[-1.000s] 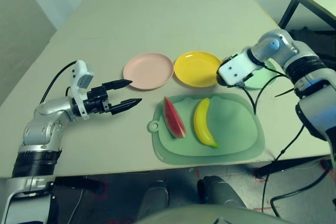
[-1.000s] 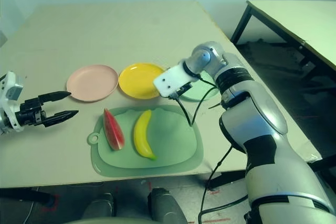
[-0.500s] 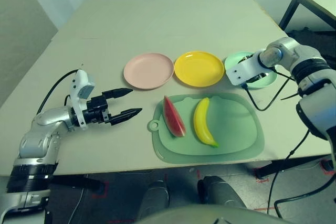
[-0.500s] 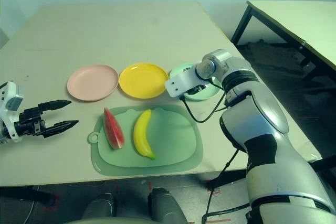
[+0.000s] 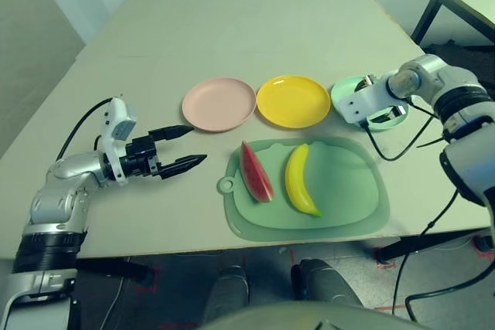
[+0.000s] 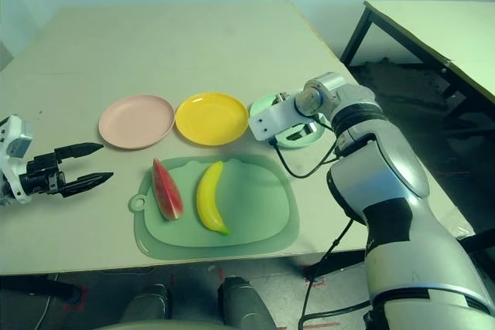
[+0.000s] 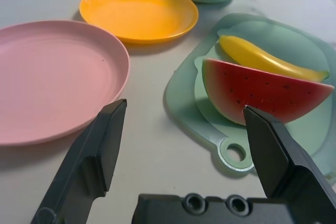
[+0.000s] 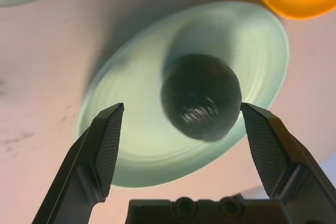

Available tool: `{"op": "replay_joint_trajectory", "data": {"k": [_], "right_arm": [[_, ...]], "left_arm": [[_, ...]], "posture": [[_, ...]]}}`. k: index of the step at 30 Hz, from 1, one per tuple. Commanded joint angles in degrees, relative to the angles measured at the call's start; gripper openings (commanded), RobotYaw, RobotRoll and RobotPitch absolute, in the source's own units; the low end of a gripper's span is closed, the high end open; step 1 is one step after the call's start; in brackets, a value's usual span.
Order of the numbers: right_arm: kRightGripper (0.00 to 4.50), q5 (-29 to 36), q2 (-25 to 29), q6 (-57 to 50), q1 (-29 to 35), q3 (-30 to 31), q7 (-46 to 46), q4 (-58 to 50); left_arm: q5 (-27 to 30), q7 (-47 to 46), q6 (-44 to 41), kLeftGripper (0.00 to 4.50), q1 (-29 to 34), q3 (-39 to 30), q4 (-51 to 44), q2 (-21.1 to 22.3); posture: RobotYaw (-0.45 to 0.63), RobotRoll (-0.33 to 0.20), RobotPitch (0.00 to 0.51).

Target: Place the fruits into color-matched plates.

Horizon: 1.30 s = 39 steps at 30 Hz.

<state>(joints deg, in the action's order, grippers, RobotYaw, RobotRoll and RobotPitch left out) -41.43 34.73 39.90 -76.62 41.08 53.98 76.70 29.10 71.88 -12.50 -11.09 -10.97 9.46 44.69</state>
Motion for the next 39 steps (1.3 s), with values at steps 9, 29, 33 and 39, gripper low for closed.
{"op": "replay_joint_trajectory", "data": {"k": [9,29,33,39], "right_arm": [[4.47,28.5,0.4,15.7,7.8,-1.8,34.9,-33.9],[4.47,31.4,-2.9,1.9,13.6,2.9,38.5,-52.9],[4.47,29.8,-4.9,0.6,14.5,3.7,38.5,-52.1],[4.47,26.6,-6.5,0.7,15.7,4.1,37.7,-49.2]], "left_arm": [[0.9,5.8,0.7,4.5,-0.8,1.5,0.0,0.1],[-0.5,10.9,4.2,4.5,-1.3,1.3,2.6,0.0],[-0.4,9.9,4.4,4.5,-0.4,1.4,1.2,-0.4],[0.2,9.1,4.4,4.5,1.6,0.8,-1.2,-0.3]], "posture": [[-0.1,0.0,0.074],[-0.05,0.0,0.06],[-0.04,0.0,0.061],[-0.02,0.0,0.06]]}}
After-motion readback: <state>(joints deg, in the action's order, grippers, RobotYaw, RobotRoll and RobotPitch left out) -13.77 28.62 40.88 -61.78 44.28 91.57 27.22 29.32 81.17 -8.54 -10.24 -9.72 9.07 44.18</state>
